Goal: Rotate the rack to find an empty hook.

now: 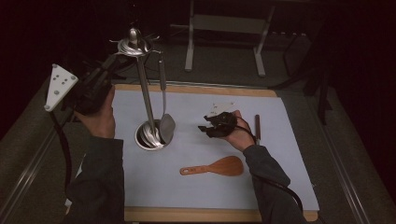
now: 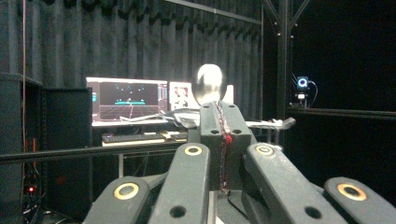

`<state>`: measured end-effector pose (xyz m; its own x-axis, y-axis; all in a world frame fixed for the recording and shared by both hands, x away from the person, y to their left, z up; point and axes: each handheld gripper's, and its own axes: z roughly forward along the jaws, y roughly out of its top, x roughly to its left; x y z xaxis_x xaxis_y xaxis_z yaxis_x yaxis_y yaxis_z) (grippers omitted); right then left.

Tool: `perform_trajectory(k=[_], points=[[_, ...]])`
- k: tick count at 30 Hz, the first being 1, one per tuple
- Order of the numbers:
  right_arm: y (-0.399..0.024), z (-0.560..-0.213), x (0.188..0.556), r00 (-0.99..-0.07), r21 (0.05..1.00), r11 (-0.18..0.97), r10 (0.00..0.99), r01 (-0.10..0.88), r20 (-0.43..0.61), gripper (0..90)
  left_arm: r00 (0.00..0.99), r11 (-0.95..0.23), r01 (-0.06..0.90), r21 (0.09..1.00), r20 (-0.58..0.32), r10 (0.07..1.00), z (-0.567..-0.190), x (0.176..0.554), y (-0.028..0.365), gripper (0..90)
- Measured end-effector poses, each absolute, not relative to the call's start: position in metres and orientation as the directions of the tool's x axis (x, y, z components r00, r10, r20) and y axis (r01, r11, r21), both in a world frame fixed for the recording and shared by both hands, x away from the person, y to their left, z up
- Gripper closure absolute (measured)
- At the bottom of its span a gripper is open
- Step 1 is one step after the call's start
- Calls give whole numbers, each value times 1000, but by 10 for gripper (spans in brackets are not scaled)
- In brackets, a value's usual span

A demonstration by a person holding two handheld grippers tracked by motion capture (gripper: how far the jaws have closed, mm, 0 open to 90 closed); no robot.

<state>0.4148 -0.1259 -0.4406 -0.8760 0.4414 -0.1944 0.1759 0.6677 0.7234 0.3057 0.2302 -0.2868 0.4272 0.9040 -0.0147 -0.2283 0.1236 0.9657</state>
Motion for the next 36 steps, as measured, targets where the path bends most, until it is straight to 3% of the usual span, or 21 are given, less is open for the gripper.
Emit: perform_trajectory(k=[16,36], points=[[-129,-446,414,-874,725,662,450,191,-181,515,400,109,-225,968,-11,917,-286,314,236,900],[-135,-448,415,-869,726,658,461,201,-177,516,362,160,-204,966,-78,929,-285,332,251,900]])
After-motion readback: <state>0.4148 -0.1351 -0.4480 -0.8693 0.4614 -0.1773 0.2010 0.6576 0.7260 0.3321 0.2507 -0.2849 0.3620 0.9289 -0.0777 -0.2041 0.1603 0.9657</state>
